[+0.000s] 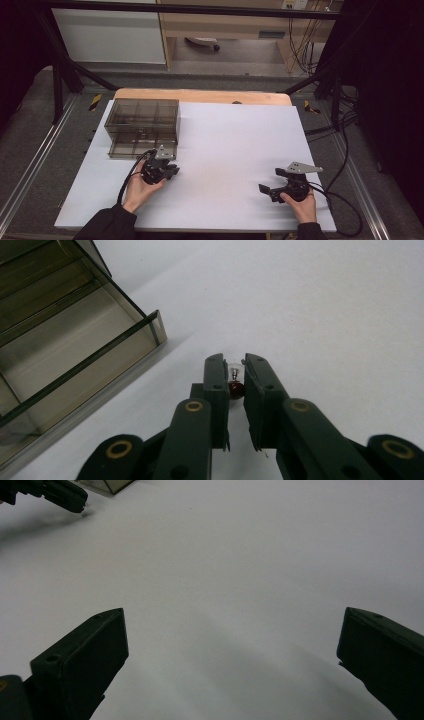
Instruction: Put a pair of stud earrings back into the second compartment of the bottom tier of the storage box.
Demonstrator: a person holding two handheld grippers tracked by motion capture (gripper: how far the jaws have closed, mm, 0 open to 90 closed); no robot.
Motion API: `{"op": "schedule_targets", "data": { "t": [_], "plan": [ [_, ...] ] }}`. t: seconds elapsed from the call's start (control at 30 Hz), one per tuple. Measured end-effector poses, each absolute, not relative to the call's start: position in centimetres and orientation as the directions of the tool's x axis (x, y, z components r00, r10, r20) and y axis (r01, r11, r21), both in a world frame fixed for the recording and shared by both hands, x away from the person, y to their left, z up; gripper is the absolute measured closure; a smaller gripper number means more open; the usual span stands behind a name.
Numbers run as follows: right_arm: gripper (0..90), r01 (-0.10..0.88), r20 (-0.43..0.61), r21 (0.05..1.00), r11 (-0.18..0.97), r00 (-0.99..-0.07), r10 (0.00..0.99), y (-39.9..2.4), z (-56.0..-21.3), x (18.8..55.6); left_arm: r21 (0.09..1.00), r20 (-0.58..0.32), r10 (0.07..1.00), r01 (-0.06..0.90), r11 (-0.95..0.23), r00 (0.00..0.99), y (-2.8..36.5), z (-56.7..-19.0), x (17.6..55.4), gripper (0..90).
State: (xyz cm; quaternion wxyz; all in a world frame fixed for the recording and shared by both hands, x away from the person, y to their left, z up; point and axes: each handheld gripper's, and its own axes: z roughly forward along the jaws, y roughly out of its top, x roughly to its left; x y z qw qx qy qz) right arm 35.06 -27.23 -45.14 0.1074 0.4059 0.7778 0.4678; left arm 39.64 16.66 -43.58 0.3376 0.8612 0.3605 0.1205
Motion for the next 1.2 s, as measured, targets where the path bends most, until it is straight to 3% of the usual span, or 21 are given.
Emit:
{"op": "schedule_targets", "data": {
  "t": [1.2],
  "plan": [
    [0.7, 0.530, 0.211, 0.815, 0.235, -0.649, 0.731, -27.2, -45.2, 35.1, 0.677, -0.041, 0.711, 0.543, -0.497, 0.702, 19.3, -41.1, 38.6, 80.1]
  ]
}}
